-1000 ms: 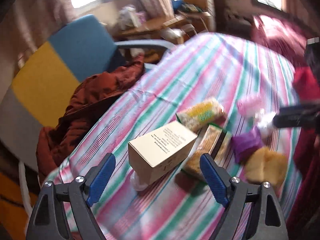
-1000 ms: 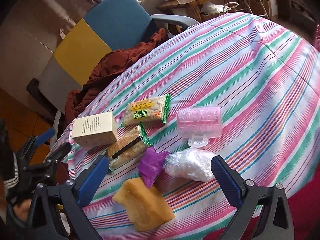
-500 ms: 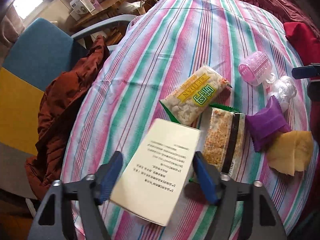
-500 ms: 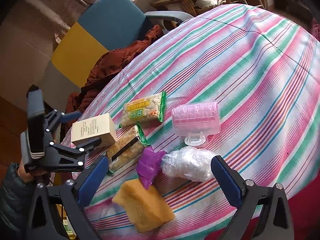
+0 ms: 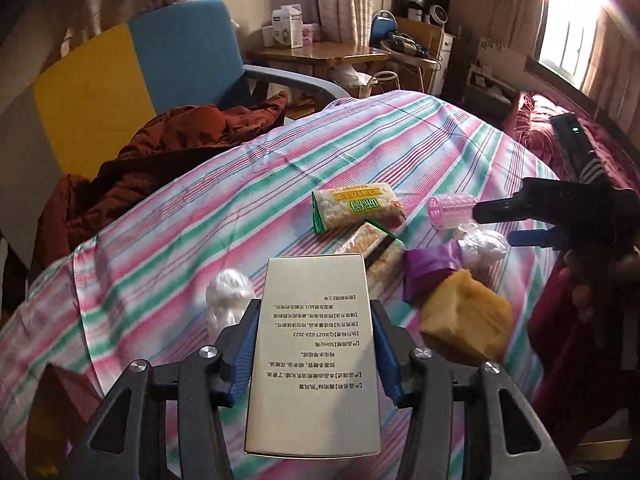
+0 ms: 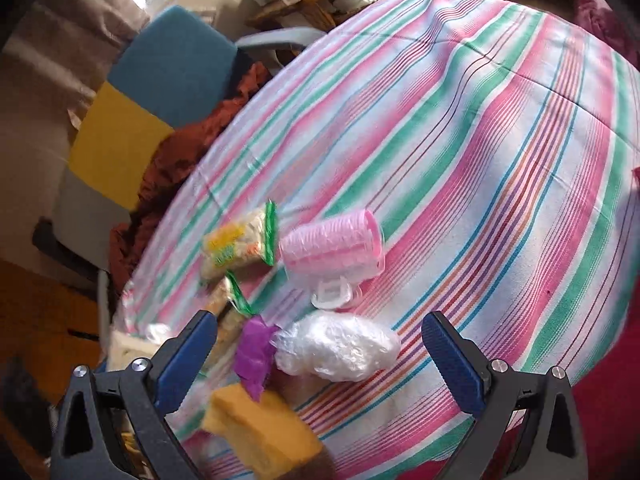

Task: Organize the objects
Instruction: 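Grasp the white printed box with the left tool, then carry the white box to the gold tray with the left tool and release it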

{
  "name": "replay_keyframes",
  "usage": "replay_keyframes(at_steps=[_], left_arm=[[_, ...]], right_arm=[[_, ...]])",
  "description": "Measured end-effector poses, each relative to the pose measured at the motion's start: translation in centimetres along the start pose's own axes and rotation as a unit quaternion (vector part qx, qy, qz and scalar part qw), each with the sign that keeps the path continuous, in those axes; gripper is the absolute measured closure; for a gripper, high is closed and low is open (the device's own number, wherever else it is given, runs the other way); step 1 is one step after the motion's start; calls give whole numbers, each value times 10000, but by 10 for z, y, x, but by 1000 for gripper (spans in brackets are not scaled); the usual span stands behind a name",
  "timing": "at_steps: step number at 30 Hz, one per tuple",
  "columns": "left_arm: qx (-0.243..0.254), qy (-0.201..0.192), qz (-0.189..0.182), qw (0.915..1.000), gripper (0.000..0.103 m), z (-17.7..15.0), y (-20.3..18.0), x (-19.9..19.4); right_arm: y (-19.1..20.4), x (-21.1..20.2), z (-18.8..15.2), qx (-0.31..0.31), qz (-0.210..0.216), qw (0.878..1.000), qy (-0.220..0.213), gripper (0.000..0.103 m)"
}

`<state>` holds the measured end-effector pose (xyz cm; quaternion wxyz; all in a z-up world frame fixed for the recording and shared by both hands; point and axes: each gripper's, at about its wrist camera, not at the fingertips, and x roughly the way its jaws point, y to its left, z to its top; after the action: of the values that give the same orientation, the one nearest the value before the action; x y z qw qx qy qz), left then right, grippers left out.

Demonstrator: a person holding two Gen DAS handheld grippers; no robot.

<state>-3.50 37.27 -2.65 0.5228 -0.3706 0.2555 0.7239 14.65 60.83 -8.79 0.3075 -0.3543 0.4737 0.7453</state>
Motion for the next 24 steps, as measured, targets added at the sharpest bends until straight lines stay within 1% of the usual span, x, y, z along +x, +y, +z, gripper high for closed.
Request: replay_keyframes(at_steps=[3, 4, 6, 7, 8, 10, 12, 13, 14, 16, 17, 20, 24], left_arm=[[-345, -45, -203, 9992, 51, -24, -7, -14], [-414, -60, -254, 9988, 51, -32, -9, -20], [-492, -82, -296, 9983, 51, -46, -14, -31], [-529, -99, -330, 9980, 51, -51, -16, -35], [-571, -136, -375, 9976, 51, -57, -17, -40], [-651, -206, -426, 9968, 51, -67, -18, -53], [-818, -293, -409, 9954, 51, -76, -17, -63], [-876, -320, -409, 9948, 51, -80, -15, -67], [-934, -359, -403, 9942, 51, -84, -14, -72], [-1072, -451, -360, 9926, 51, -93, -11, -82], [-1138, -488, -353, 9917, 51, -97, -9, -86], [-1378, -619, -293, 9881, 51, -109, -1, -99], [-1614, -748, -120, 9840, 51, -123, 9, -112]], right_arm=[[9, 12, -4, -336, -417, 9984, 155, 0], [10, 15, -5, -423, -586, 9973, 162, 2], [12, 20, -5, -554, -825, 9949, 189, 14], [11, 23, -5, -592, -933, 9936, 232, 25], [10, 26, -5, -607, -1015, 9925, 295, 30], [11, 34, -7, -723, -1173, 9894, 451, 32], [20, 40, -10, -1073, -1375, 9835, 476, 32], [25, 44, -12, -1228, -1465, 9803, 500, 34], [28, 45, -14, -1337, -1549, 9777, 479, 43], [28, 44, -15, -1389, -1586, 9766, 429, 47], [27, 43, -15, -1366, -1585, 9770, 417, 51], [25, 37, -13, -1307, -1464, 9801, 296, 59], [27, 24, -15, -1383, -1336, 9813, 21, 59]])
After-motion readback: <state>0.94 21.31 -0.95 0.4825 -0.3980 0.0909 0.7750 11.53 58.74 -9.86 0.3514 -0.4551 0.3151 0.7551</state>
